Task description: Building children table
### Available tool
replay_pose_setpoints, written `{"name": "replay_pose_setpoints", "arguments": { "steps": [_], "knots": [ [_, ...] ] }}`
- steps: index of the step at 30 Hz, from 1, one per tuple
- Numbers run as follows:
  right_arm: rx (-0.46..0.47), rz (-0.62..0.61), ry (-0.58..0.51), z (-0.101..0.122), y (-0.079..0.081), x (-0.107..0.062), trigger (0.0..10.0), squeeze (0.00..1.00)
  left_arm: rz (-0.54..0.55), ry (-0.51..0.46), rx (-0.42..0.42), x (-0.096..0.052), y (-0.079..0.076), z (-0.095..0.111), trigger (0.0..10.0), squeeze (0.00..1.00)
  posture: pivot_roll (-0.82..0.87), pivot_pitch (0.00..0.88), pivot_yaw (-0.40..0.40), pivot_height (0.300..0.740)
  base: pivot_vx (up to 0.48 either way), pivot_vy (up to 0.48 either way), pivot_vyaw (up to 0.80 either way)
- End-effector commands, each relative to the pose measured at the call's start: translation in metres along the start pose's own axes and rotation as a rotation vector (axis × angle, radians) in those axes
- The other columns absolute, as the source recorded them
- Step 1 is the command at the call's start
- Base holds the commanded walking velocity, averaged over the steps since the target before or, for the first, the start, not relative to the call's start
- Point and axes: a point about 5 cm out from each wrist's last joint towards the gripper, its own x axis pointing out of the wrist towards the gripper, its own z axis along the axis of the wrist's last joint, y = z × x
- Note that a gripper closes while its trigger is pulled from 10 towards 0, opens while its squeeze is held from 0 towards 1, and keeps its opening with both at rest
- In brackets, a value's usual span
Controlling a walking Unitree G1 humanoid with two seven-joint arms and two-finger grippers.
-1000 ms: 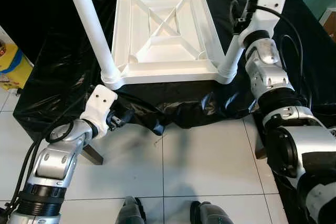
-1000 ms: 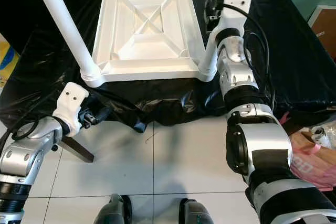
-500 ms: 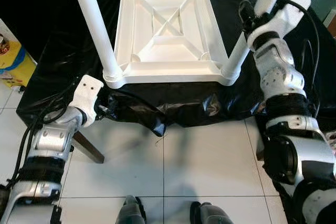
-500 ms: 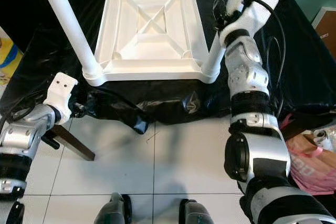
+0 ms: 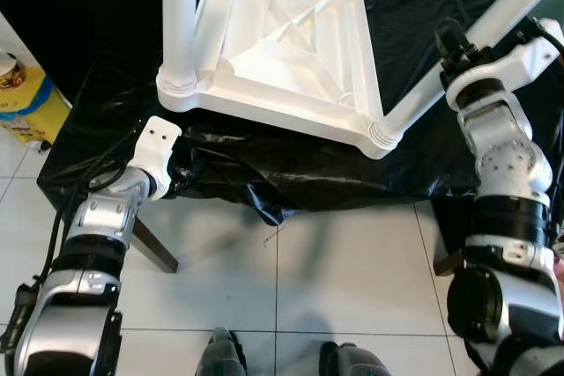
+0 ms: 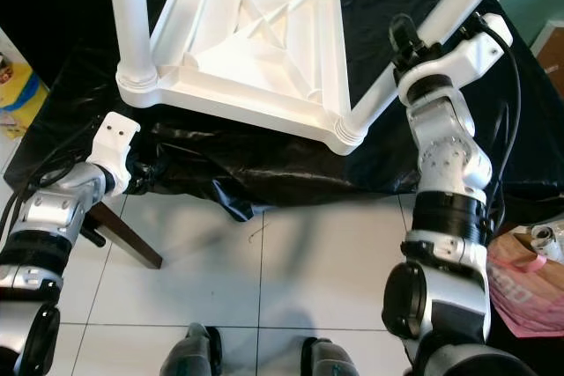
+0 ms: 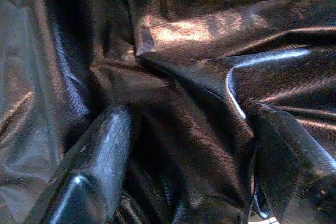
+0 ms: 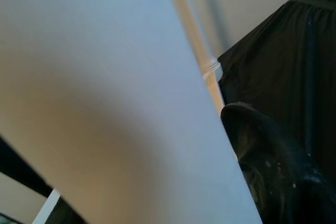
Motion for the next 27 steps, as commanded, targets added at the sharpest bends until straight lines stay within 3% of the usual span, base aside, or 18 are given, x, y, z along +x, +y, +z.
{"name": "replay_pose_setpoints", "arguments": {
  "steps": [1, 7, 8, 12, 13, 14, 15, 17, 21, 23, 24, 27],
  "knots": [
    [0.139, -0.045, 0.030, -0.009, -0.014, -0.010, 10.0, 0.00, 0.221, 0.014, -0.018, 0.000, 0.014, -0.006, 10.0, 0.00, 0.00, 0.200, 0.006, 0.740, 0.000, 0.000, 0.00],
    [0.165, -0.057, 0.048, -0.011, -0.018, -0.028, 10.0, 0.00, 0.268, -0.113, -0.119, 0.003, 0.031, 0.022, 10.0, 0.00, -0.02, 0.214, 0.026, 0.740, 0.000, 0.000, 0.00],
    [0.165, -0.061, 0.059, -0.011, -0.019, -0.034, 10.0, 0.00, 0.240, -0.146, -0.114, 0.002, 0.040, 0.042, 10.0, 0.00, -0.03, 0.222, 0.038, 0.740, 0.000, 0.000, 0.00],
    [0.160, -0.077, 0.065, -0.010, -0.020, -0.040, 10.0, 0.00, 0.110, -0.152, -0.110, -0.002, 0.043, 0.060, 10.0, 0.00, -0.04, 0.225, 0.049, 0.740, 0.000, 0.000, 0.00],
    [0.156, -0.079, 0.067, -0.010, -0.021, -0.041, 10.0, 0.00, 0.059, -0.142, -0.048, -0.004, 0.041, 0.060, 10.0, 0.00, -0.04, 0.232, 0.053, 0.740, 0.000, 0.000, 0.00],
    [0.156, -0.079, 0.067, -0.010, -0.021, -0.041, 10.0, 0.00, 0.059, -0.142, -0.048, -0.004, 0.041, 0.060, 10.0, 0.00, -0.04, 0.232, 0.053, 0.740, 0.000, 0.000, 0.00],
    [0.148, -0.086, 0.074, -0.009, -0.021, -0.042, 10.0, 0.00, 0.004, -0.115, 0.029, -0.006, 0.038, 0.055, 10.0, 0.00, -0.04, 0.232, 0.053, 0.740, 0.000, 0.000, 0.00],
    [0.147, -0.087, 0.077, -0.009, -0.022, -0.043, 10.0, 0.00, -0.002, -0.107, 0.026, -0.008, 0.038, 0.050, 10.0, 0.00, -0.04, 0.234, 0.051, 0.740, 0.000, 0.000, 0.00],
    [0.159, -0.088, 0.084, -0.010, -0.023, -0.043, 10.0, 0.00, 0.053, -0.088, -0.020, -0.009, 0.044, 0.038, 10.0, 0.00, -0.03, 0.233, 0.049, 0.740, 0.000, 0.000, 0.00],
    [0.172, -0.086, 0.091, -0.012, -0.022, -0.044, 10.0, 0.00, 0.102, -0.119, -0.051, -0.006, 0.048, 0.040, 10.0, 0.00, -0.03, 0.230, 0.042, 0.740, 0.000, 0.000, 0.00],
    [0.199, -0.079, 0.113, -0.017, -0.022, -0.045, 10.0, 0.00, 0.196, -0.178, -0.109, -0.002, 0.052, 0.047, 10.0, 0.00, -0.03, 0.229, 0.038, 0.740, 0.000, 0.000, 0.00],
    [0.221, -0.073, 0.129, -0.021, -0.022, -0.047, 10.0, 0.00, 0.246, -0.220, -0.132, 0.001, 0.053, 0.055, 10.0, 0.00, -0.02, 0.226, 0.037, 0.740, 0.000, 0.000, 0.00]
  ]
}}
